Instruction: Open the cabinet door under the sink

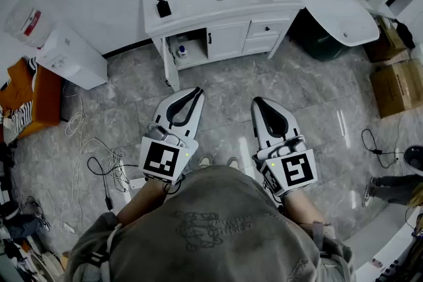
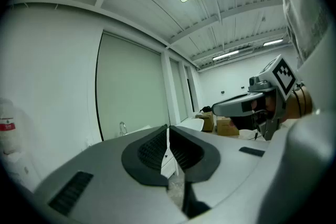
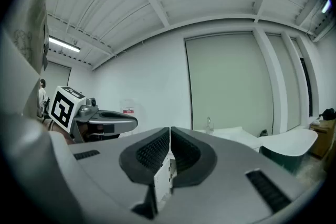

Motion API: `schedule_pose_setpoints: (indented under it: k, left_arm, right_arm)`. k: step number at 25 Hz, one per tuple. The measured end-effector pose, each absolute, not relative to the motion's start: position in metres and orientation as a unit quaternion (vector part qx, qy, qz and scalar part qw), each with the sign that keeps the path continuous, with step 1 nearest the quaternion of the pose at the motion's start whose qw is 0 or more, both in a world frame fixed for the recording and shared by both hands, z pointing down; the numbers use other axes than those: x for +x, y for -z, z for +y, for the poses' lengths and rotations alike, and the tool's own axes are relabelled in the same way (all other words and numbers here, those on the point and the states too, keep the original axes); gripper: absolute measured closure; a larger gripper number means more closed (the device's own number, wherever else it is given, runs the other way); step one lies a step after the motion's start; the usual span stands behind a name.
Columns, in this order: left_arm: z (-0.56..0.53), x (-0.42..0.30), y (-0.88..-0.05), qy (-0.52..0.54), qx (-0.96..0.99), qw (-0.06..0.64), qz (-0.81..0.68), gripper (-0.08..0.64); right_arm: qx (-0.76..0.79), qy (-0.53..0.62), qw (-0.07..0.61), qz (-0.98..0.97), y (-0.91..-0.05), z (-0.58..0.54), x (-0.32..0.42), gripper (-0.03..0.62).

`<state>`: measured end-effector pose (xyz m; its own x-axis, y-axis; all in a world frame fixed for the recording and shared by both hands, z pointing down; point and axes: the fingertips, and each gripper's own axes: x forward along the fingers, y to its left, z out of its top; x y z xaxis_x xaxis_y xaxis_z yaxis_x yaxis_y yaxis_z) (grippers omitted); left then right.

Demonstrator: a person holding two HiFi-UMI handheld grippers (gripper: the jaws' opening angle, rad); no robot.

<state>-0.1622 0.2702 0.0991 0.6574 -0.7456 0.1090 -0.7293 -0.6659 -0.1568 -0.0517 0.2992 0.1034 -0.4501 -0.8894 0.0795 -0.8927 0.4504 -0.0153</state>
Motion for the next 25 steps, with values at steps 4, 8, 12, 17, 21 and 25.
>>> schedule_pose_setpoints:
  k: [4,8,12,17,21,25]
  left_arm:
    - [0.27,-0.158,-0.102,0.083,-0.911,0.052,0.402,0.534]
    - [0.273,-0.148,-0.107,0.089,-0.912,0.052,0.397,0.532]
    - [0.277,-0.137,-0.109,0.093,-0.912,0.054,0.396,0.532]
    - [0.281,-0.119,-0.112,0.098,-0.912,0.048,0.395,0.534]
    - [0.284,-0.099,-0.115,0.098,-0.912,0.036,0.396,0.532]
    - [0.29,-0.08,-0.112,0.096,-0.911,0.044,0.4,0.532]
  right_arm:
    - [0.529,-0.033,0.013,-0.848,-0.104,0.3,-0.046,0.563]
    - [0.53,-0.035,0.015,-0.847,-0.106,0.304,-0.035,0.563]
    - [0.529,-0.037,0.007,-0.848,-0.108,0.309,-0.023,0.563]
    - [0.531,-0.039,0.005,-0.846,-0.112,0.317,-0.004,0.563]
    - [0.528,-0.039,0.005,-0.849,-0.115,0.322,0.015,0.563]
    - [0.523,-0.037,0.001,-0.852,-0.114,0.325,0.033,0.563]
